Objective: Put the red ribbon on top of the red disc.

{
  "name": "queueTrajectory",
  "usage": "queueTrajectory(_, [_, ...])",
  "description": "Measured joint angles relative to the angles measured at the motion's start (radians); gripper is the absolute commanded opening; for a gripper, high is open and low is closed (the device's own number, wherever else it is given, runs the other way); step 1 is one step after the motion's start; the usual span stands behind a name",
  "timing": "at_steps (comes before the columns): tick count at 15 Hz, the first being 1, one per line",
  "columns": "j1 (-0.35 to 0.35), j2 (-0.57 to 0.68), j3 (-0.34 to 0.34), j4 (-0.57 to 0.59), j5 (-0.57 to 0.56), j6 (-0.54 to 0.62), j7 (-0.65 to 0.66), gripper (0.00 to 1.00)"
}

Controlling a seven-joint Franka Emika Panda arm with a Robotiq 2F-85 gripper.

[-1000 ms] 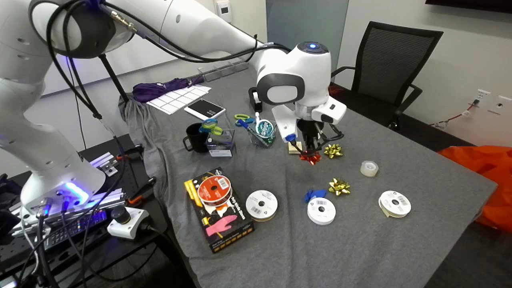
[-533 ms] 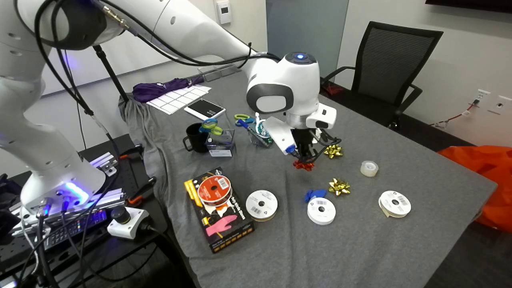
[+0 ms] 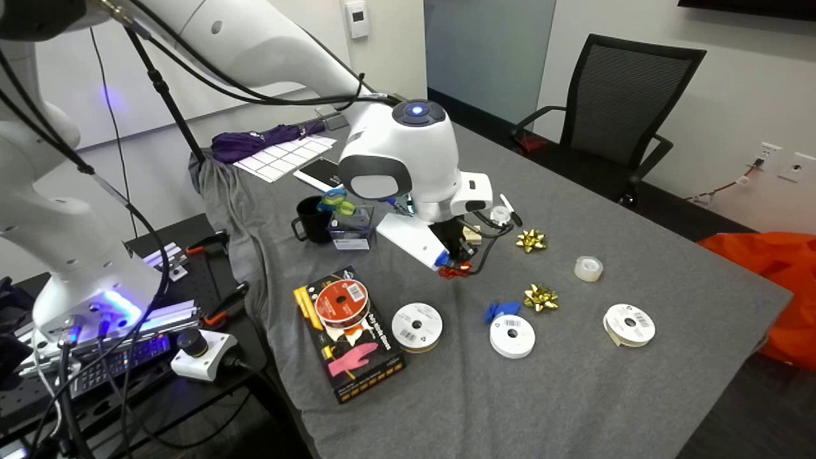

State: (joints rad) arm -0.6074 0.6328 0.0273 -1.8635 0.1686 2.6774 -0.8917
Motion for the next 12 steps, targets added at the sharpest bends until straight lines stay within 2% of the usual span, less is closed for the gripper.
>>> queueTrajectory(6, [-0.019, -0.215, 0.015, -0.276, 0.032, -0.013, -0.094, 0.00])
queueTrajectory(12, [-0.012, -0.411, -0.011, -0.445, 0.112, -0.073, -0.232, 0.00])
